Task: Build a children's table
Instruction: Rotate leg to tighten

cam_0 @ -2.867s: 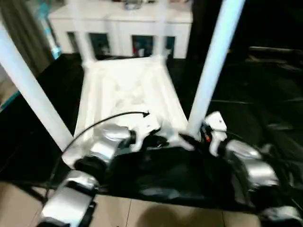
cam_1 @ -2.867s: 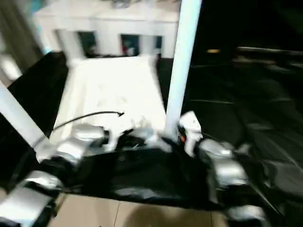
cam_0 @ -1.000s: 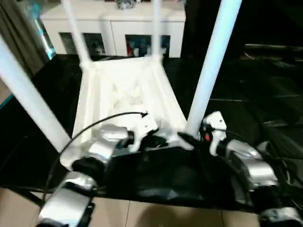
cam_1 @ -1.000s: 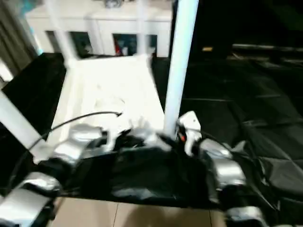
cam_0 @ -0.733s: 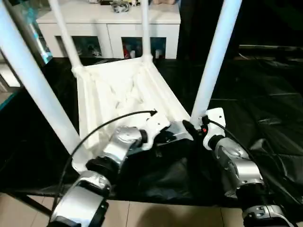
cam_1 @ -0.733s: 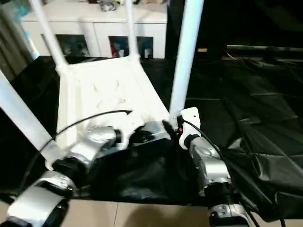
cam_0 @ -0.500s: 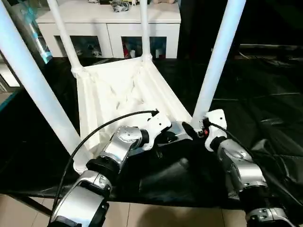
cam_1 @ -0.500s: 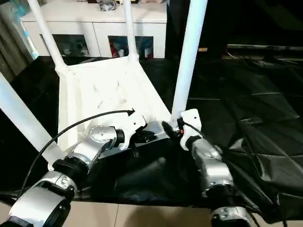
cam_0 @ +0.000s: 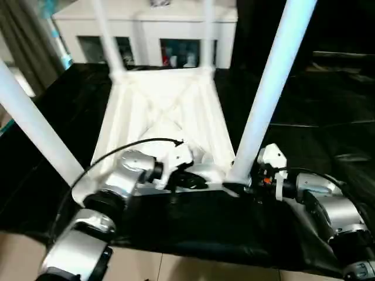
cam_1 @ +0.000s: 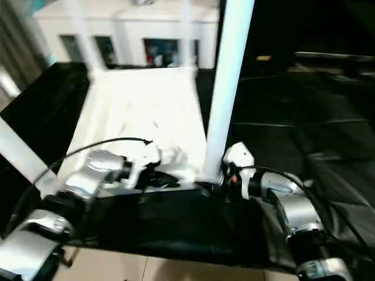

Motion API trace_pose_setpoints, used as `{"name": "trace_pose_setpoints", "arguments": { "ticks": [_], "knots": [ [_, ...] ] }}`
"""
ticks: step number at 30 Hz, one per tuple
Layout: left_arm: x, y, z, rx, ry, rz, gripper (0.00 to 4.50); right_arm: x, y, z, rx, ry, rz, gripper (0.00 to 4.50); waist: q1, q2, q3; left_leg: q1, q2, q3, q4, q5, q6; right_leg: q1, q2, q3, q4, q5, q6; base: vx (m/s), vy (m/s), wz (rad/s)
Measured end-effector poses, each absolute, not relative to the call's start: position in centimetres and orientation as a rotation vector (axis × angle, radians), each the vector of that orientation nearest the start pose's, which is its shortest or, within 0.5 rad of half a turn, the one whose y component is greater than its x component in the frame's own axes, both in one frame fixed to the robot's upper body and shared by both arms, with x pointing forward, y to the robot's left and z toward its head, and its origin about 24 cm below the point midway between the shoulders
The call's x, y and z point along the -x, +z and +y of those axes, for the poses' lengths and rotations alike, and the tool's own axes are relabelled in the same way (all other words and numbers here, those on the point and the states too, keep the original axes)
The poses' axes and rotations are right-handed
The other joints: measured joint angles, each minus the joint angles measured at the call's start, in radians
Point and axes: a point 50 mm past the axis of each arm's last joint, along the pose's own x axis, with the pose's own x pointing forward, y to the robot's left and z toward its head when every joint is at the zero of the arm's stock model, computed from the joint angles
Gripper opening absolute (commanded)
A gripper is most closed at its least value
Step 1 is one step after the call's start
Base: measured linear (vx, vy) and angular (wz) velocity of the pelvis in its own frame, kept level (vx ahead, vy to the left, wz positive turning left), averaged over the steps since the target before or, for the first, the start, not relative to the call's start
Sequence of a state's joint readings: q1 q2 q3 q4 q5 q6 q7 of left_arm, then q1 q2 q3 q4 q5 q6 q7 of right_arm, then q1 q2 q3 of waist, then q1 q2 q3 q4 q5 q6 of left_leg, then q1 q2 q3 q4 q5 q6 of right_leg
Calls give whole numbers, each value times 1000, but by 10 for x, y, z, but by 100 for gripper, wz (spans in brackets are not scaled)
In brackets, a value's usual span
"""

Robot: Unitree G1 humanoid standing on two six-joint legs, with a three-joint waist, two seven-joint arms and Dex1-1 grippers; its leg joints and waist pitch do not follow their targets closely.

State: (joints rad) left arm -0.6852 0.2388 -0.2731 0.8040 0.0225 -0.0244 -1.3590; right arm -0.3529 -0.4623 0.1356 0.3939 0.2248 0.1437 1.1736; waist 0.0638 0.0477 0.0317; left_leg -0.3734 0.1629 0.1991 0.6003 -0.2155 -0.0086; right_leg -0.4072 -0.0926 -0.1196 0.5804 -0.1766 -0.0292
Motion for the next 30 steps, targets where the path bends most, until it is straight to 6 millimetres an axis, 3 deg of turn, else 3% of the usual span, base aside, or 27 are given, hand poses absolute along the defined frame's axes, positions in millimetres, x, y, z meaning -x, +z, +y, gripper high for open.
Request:
{"name": "trace_pose_setpoints", "arguments": {
  "ticks": [9, 14, 18, 26, 30],
  "knots": [
    [-312, 44, 103, -292, -1602, 447, 0, -280, 44, -176, 108, 1263, 374, 330, 14, -9, 6, 5, 1, 2, 2, 1, -2, 5, 0, 1, 1, 1, -2, 0, 0, 0],
    [-312, 45, 102, -294, -1608, 445, 0, -280, 44, -175, 93, 1278, 379, 273, 18, -9, 6, 5, 2, 3, 2, 0, -2, 5, 0, 1, 1, 1, -2, 0, 0, 0],
    [-314, 43, 101, -294, -1558, 432, 0, -281, 40, -173, 84, 1223, 367, 259, 21, -9, 6, 7, 2, 3, 3, 1, -3, 6, 0, 1, 3, 1, -2, 0, 0, 0],
    [-327, 36, 80, -281, -1266, 376, 0, -308, 27, -166, -3, 744, 311, 256, -24, -10, 7, 28, 1, 2, -1, 1, -15, 24, 0, -1, -5, 1, 1, 0, 0, 0],
    [-331, 34, 62, -257, -1145, 371, 0, -316, 24, -156, -29, 521, 285, 256, -45, -4, 3, 24, -1, 1, -2, 1, -15, 26, -1, 0, -10, 1, 1, 0, 0, 0]
  ]
}}
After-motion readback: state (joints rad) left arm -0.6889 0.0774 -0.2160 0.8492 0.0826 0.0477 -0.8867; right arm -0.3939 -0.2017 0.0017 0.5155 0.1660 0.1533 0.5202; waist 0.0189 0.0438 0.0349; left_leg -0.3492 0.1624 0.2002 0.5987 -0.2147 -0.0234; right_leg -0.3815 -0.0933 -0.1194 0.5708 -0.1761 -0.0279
